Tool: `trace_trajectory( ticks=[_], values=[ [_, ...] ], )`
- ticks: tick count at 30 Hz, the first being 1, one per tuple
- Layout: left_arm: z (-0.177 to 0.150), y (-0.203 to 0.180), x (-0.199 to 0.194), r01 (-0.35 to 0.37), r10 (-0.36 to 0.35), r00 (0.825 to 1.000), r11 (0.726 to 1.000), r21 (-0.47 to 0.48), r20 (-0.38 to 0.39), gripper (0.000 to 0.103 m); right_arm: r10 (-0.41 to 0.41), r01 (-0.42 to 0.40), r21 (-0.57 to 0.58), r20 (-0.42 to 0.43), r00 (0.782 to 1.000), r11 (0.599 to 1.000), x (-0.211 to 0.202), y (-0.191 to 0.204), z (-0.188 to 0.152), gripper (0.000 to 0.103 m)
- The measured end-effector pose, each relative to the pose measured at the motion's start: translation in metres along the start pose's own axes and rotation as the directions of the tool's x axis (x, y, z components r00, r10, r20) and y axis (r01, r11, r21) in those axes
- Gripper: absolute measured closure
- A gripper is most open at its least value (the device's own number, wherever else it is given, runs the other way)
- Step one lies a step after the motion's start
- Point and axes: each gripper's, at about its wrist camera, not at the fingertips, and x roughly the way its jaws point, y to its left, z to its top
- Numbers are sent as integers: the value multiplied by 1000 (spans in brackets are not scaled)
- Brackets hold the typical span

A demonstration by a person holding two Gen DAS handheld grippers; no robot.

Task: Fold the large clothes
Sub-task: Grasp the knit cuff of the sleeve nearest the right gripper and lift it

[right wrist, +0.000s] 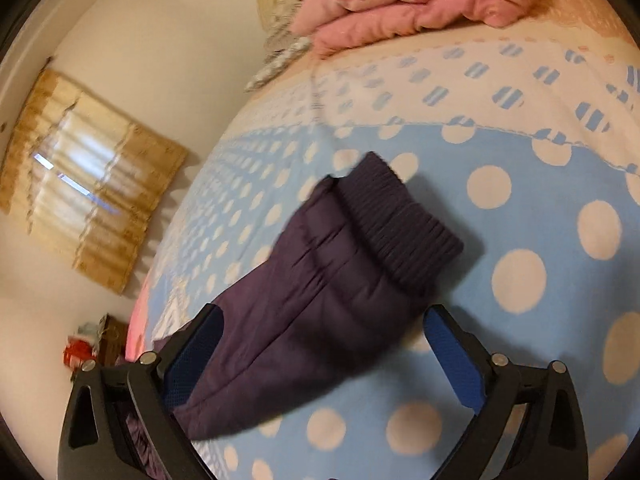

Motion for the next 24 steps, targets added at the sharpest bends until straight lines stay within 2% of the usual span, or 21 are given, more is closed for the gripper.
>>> trace_trajectory(
  ticks=[2, 3, 4, 5, 7, 8, 12, 16, 20, 24],
  values=[
    [0, -4, 4, -4, 4, 1000, 1000, 10, -8, 0, -11, 11, 40, -10, 1000, 999, 15, -8, 6, 24],
    [0, -4, 5, -1, 1, 1000, 1000, 12, -12, 0, -16, 16, 40, 1, 1000, 999, 18, -9, 9, 26],
    [0, -5, 6, 2, -1, 1000, 1000, 12, -16, 0, -17, 17, 34, 11, 1000, 999, 20, -9, 12, 34],
    [-1, -5, 6, 5, -4, 1000, 1000, 11, -19, 0, -11, 10, 32, 13, 1000, 999, 23, -9, 15, 54],
    [-1, -4, 6, 11, -11, 1000, 1000, 6, -24, 0, 50, -50, 42, 1, 999, 998, 25, -12, 18, 65],
    [-1, -3, 4, 13, -13, 1000, 1000, 2, -24, 0, 54, -55, 30, 10, 998, 998, 24, -11, 20, 69],
    [0, 4, 0, 23, -24, 1000, 1000, -21, -17, 0, 95, -89, -63, 88, 992, 994, 0, 10, 21, 72],
    [1, 12, -6, 39, -39, 999, 998, -46, -7, 0, 159, -130, -163, 177, 971, 978, -36, 48, 33, 73],
    [1, 22, -14, 51, -50, 999, 996, -71, 12, 0, 213, -138, -307, 228, 950, 942, -68, 105, 42, 73],
    [0, 33, -19, 66, -64, 998, 993, -95, 24, 0, 256, -131, -433, 244, 935, 892, -87, 162, 43, 74]
  ],
)
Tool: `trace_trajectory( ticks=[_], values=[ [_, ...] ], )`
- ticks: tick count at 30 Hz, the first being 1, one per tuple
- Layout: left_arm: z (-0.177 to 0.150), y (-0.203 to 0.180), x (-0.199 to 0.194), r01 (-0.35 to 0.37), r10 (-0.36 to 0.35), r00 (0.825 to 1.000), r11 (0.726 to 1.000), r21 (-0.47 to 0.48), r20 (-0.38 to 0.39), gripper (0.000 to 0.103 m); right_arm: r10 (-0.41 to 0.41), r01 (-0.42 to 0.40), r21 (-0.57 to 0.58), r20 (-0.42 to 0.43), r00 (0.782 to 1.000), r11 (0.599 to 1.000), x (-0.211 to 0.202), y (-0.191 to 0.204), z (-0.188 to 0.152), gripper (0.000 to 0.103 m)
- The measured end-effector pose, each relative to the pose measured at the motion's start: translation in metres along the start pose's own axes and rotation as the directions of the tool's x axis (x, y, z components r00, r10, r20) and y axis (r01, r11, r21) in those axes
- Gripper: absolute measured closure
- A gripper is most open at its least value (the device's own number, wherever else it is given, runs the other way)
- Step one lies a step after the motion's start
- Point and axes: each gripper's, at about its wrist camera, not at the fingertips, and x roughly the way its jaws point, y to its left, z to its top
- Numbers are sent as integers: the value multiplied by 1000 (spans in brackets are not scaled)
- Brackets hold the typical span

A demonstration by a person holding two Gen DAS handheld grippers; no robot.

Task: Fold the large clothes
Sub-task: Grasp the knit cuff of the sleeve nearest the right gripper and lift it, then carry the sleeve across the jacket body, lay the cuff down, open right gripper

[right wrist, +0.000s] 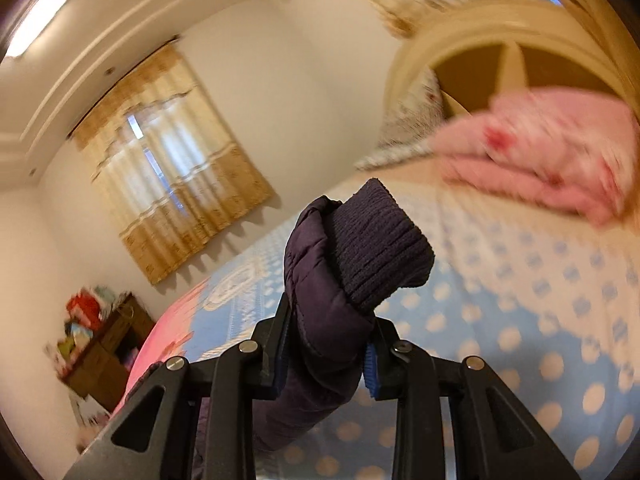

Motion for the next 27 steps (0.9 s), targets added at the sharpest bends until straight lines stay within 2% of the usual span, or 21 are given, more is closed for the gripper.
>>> trace_trajectory(
  ticks=[4, 6, 10, 13, 16, 17, 20, 23, 25, 27],
  values=[
    [-1, 11, -4, 1, -1, 1000, 1000, -13, 10, 0, 55, -53, -107, 19, 998, 993, -2, 56, 11, 74],
    [0, 17, -4, -3, 3, 1000, 1000, -25, 16, 0, 91, -84, -196, 27, 995, 977, -5, 92, 12, 74],
    [0, 29, -5, -7, 8, 1000, 998, -57, 21, 0, 167, -145, -386, 23, 986, 911, -13, 168, -1, 74],
    [-1, 38, -3, -9, 10, 1000, 997, -75, 20, 0, 233, -203, -511, -5, 972, 835, -19, 226, -22, 74],
    [-4, 45, -3, -11, 12, 1000, 996, -86, 17, 0, 295, -268, -614, -59, 954, 742, -24, 279, -52, 74],
    [-4, 48, -3, -12, 13, 1000, 996, -90, 16, 0, 317, -296, -657, -91, 944, 693, -25, 300, -69, 74],
    [-4, 57, -4, -20, 22, 1000, 994, -104, 18, 0, 352, -360, -723, -172, 920, 589, -27, 341, -110, 74],
    [-3, 68, -6, -30, 33, 999, 992, -119, 25, 0, 367, -438, -760, -280, 887, 480, -25, 381, -168, 74],
    [-1, 75, -6, -43, 47, 998, 991, -127, 28, 0, 356, -475, -766, -339, 871, 434, -16, 395, -205, 74],
    [0, 80, -6, -54, 58, 998, 990, -133, 29, 0, 343, -501, -758, -379, 859, 418, -3, 397, -233, 74]
  ],
)
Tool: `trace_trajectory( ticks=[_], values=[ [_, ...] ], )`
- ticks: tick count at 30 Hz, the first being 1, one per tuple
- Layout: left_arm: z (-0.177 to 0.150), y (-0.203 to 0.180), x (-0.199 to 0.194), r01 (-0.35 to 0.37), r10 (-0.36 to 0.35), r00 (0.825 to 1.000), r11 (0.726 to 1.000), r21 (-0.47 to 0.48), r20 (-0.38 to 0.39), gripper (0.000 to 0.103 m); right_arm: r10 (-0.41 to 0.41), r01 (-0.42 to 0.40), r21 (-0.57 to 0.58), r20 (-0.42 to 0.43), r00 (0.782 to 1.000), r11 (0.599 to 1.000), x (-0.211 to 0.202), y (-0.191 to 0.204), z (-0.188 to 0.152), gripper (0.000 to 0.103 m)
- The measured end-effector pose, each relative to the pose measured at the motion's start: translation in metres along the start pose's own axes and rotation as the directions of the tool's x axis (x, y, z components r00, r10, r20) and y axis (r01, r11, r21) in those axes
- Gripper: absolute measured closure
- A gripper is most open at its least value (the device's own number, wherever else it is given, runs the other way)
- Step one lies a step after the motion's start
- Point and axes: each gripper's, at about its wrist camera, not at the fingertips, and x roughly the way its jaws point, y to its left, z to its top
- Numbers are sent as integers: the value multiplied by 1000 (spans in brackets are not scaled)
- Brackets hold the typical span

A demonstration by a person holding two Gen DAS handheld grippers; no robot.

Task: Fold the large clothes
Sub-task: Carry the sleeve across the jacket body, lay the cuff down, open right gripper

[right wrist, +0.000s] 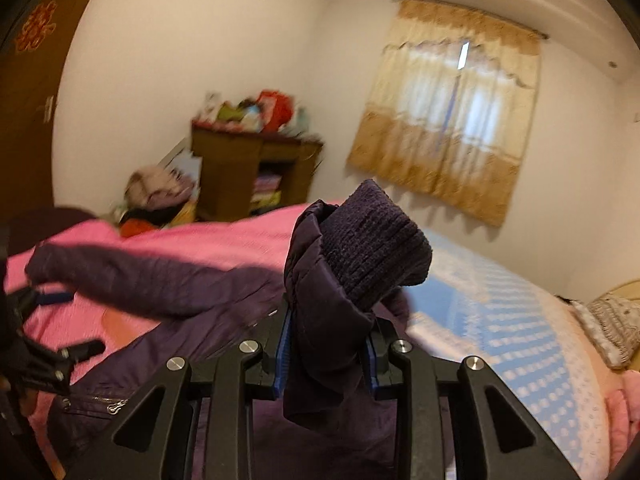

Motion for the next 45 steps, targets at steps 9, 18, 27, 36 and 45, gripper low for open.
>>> trace_trajectory(
  ticks=[9, 18, 27, 36, 45],
  values=[
    [2, 12, 7, -38, 38, 999, 999, -2, -3, 0, 87, -81, 42, -165, 983, 996, 79, 46, -64, 74],
    [4, 3, 17, -38, 39, 999, 999, 15, -25, 0, 203, -166, 158, -255, 946, 973, 96, 49, -101, 45],
    [15, -20, 27, -29, 31, 999, 998, 47, -32, 0, 204, -149, 263, -197, 959, 953, 35, 10, -118, 38],
    [3, -68, 76, -73, 88, 993, 980, 184, -78, 0, 155, -49, 375, -260, 953, 926, 18, -27, -142, 38],
    [-15, -66, 111, -165, 217, 963, 945, 284, -163, 0, 21, 163, 501, -342, 940, 850, 62, -125, -138, 38]
  ],
)
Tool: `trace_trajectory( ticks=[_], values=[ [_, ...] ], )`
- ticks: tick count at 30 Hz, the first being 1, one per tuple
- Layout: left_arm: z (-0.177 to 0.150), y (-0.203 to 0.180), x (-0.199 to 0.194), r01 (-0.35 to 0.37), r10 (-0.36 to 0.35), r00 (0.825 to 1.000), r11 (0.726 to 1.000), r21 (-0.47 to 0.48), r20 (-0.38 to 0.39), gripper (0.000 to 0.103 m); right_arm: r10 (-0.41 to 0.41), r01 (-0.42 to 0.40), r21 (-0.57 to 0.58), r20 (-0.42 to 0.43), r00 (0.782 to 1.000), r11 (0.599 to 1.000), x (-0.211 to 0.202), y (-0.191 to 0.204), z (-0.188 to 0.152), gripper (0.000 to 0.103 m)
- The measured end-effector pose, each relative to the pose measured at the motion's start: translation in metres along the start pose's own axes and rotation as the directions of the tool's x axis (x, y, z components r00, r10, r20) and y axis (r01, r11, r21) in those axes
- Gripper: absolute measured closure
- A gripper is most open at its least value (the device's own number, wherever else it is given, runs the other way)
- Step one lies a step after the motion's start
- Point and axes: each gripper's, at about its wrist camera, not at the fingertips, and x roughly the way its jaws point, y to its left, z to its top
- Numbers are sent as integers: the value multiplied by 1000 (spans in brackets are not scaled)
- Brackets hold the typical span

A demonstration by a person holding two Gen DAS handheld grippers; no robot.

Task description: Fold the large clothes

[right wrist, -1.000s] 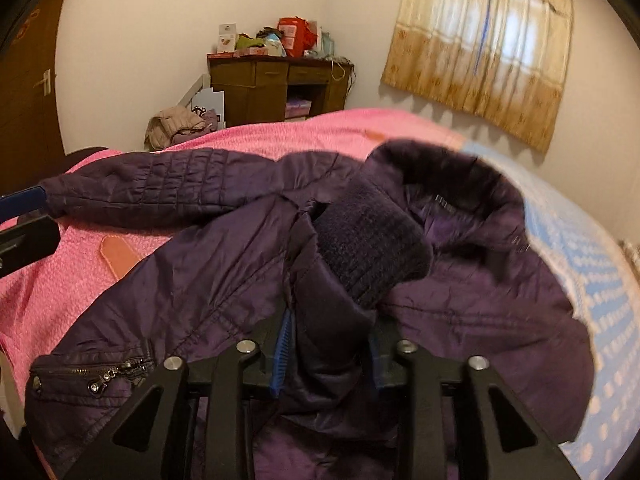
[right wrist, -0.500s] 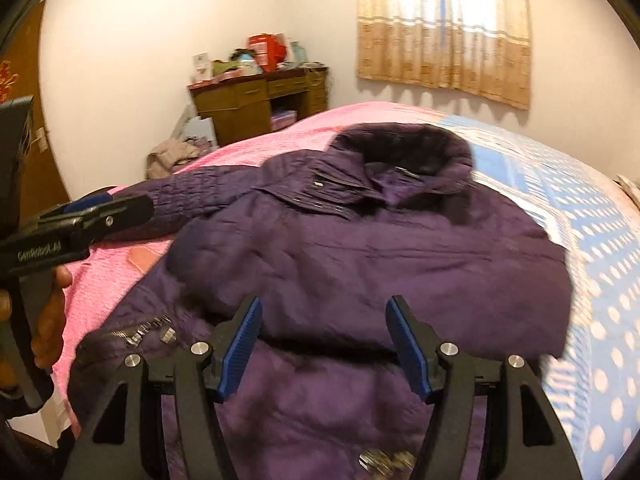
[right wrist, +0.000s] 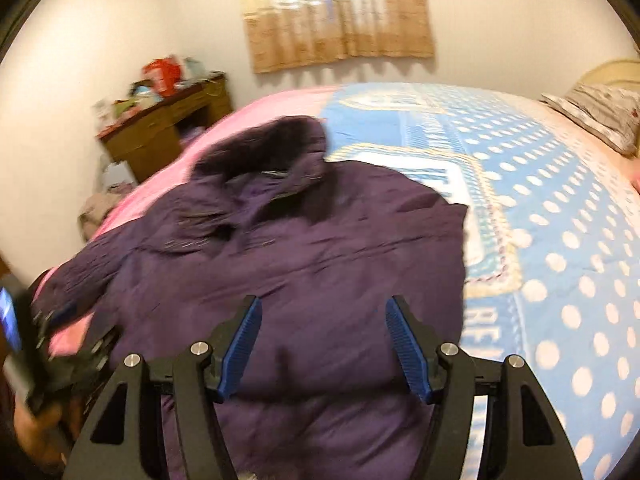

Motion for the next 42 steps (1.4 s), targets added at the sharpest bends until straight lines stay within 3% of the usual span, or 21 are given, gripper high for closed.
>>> trace_trajectory(
  ticks=[6, 13, 20, 42],
  values=[
    [-9, -3, 2, -7, 7, 1000, 1000, -3, 8, 0, -48, 50, 8, -146, 988, 999, 65, -18, -15, 38],
    [-11, 4, 10, 53, -54, 998, 997, -58, -16, 0, -81, 74, -61, -111, 990, 995, 76, -13, -28, 38],
    [-12, 2, 10, 43, -44, 999, 997, -61, -8, 0, -122, 111, -111, -106, 987, 988, 79, -3, -32, 36],
    [-11, 9, 13, 98, -101, 995, 989, -107, -18, 0, -125, 112, -122, -106, 987, 986, 83, -1, -34, 34]
  ],
)
